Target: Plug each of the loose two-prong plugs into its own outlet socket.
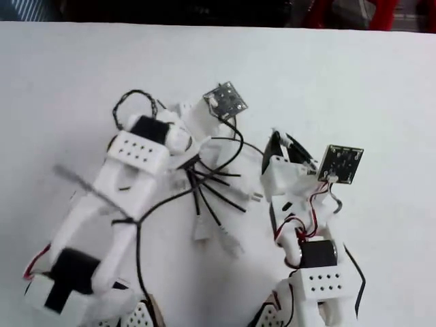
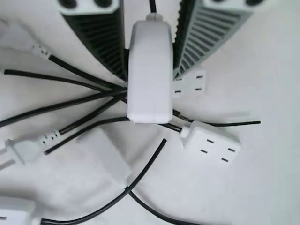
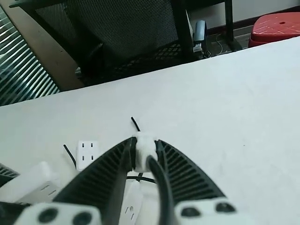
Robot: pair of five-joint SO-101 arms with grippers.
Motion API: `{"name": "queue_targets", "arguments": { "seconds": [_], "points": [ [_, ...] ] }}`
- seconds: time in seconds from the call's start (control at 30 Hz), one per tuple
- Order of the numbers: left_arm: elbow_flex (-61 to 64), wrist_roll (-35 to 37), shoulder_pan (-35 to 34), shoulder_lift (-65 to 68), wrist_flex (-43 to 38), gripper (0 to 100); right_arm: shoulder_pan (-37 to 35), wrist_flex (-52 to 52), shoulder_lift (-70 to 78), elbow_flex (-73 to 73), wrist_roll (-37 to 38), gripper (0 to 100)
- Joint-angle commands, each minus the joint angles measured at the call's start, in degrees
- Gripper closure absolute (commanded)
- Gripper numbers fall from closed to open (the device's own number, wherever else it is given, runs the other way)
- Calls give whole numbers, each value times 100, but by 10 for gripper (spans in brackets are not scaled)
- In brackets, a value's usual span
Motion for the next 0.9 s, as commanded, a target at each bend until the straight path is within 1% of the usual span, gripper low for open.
{"name": "queue_targets", "arguments": {
  "seconds": [0.0,0.17,0.4,0.53,0.7,0.77,0.87],
  "points": [
    [79,0,66,-1270,853,978,-338,-75,-48,9,396,981],
    [1284,316,75,-2387,738,978,-936,-75,-48,211,985,981],
    [3411,396,31,-3873,-158,977,-1464,136,-48,281,1363,981],
    [4448,396,-31,-4251,-668,974,-1604,242,-48,290,1424,981],
    [5169,369,-338,-4312,-1196,970,-1622,242,-48,290,1424,981],
    [5275,378,-426,-4312,-1319,928,-1622,242,-48,299,1424,981],
    [5310,396,-629,-4312,-1336,798,-1622,242,-48,299,1424,981]
  ]
}}
